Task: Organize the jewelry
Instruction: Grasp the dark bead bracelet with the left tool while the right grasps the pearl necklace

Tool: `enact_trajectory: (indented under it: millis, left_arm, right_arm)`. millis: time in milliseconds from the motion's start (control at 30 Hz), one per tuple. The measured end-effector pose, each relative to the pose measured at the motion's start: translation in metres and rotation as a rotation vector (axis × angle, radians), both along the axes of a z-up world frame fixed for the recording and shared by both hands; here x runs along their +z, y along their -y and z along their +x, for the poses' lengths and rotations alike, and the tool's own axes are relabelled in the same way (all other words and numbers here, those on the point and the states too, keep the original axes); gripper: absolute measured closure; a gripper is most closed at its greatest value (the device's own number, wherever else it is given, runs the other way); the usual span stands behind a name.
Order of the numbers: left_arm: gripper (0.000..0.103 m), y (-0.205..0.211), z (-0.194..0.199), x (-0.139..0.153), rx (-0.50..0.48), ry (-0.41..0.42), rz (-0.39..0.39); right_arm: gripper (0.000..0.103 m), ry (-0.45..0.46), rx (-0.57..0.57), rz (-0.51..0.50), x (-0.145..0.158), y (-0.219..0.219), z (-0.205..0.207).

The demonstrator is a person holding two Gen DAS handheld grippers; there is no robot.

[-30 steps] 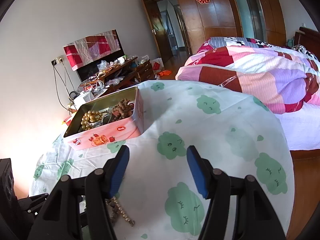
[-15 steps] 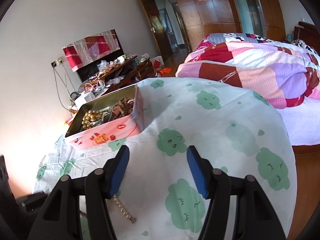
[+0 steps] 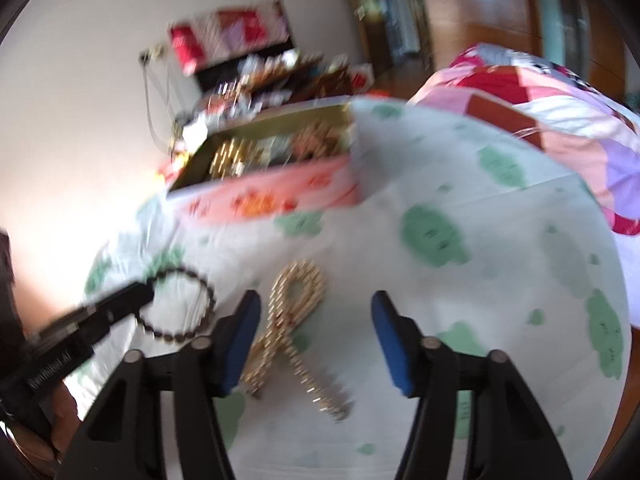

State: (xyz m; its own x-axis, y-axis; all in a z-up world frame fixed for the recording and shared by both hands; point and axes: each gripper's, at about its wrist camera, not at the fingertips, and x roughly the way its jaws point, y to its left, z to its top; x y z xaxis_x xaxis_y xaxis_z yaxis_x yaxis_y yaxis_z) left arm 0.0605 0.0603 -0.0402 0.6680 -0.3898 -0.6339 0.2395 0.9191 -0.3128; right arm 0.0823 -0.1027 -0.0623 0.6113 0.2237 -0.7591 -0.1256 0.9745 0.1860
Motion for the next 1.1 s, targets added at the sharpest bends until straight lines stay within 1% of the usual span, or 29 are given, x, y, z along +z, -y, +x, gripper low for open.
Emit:
enact_trajectory:
  millis: [33, 67, 133, 200, 233, 267, 300, 400, 500, 567, 800, 933, 1100]
  left_arm:
    - [0.095, 0.001, -0.001, 0.001, 0.002, 0.007, 0.003]
    - [0.095, 0.001, -0.002, 0.003, 0.002, 0.015, 0.006]
    - [0.095, 0.002, -0.004, 0.006, -0.002, 0.035, 0.015]
    - [0.095, 0.004, -0.006, 0.009, -0.005, 0.053, 0.027]
    - [0.095, 0.004, -0.006, 0.01, -0.007, 0.056, 0.032]
    - [0.095, 0.005, -0.007, 0.01, -0.009, 0.057, 0.035]
    - [0.095, 0.006, -0.006, 0.01, -0.011, 0.055, 0.036]
    - [0.095, 0.005, -0.007, 0.01, -0.01, 0.056, 0.036]
    - [0.095, 0.004, -0.007, 0.012, -0.004, 0.057, 0.031]
    - [0.095, 0.004, -0.008, 0.013, -0.002, 0.061, 0.029]
    - [0.095, 0.003, -0.01, 0.025, -0.006, 0.089, 0.006]
    - [0.095, 0.007, -0.009, 0.031, -0.014, 0.103, 0.005]
    - [0.095, 0.017, -0.007, 0.033, -0.02, 0.112, 0.033]
  right_arm:
    - [0.058, -0.023, 0.027, -0.025, -0.004, -0.008, 0.001]
    - [0.06, -0.038, 0.049, -0.042, -0.006, -0.014, 0.002]
    - [0.06, -0.069, 0.089, -0.076, -0.012, -0.026, 0.005]
    - [0.06, -0.062, 0.098, -0.096, -0.013, -0.029, 0.004]
    - [0.069, -0.059, 0.096, -0.1, -0.013, -0.029, 0.003]
    - [0.083, -0.06, 0.089, -0.097, -0.013, -0.027, 0.003]
    - [0.085, -0.067, 0.09, -0.079, -0.013, -0.025, 0.004]
    - [0.087, -0.074, 0.084, -0.041, -0.013, -0.018, 0.003]
    - [0.088, -0.055, 0.064, -0.01, -0.01, -0.012, 0.0]
    - [0.088, -0.015, 0.049, 0.035, -0.003, -0.004, -0.004]
    - [0.088, 0.076, 0.016, 0.108, 0.017, 0.005, -0.012]
    - [0.088, 0.112, 0.002, 0.14, 0.028, 0.007, -0.012]
    - [0.088, 0.137, -0.006, 0.146, 0.036, 0.01, -0.011]
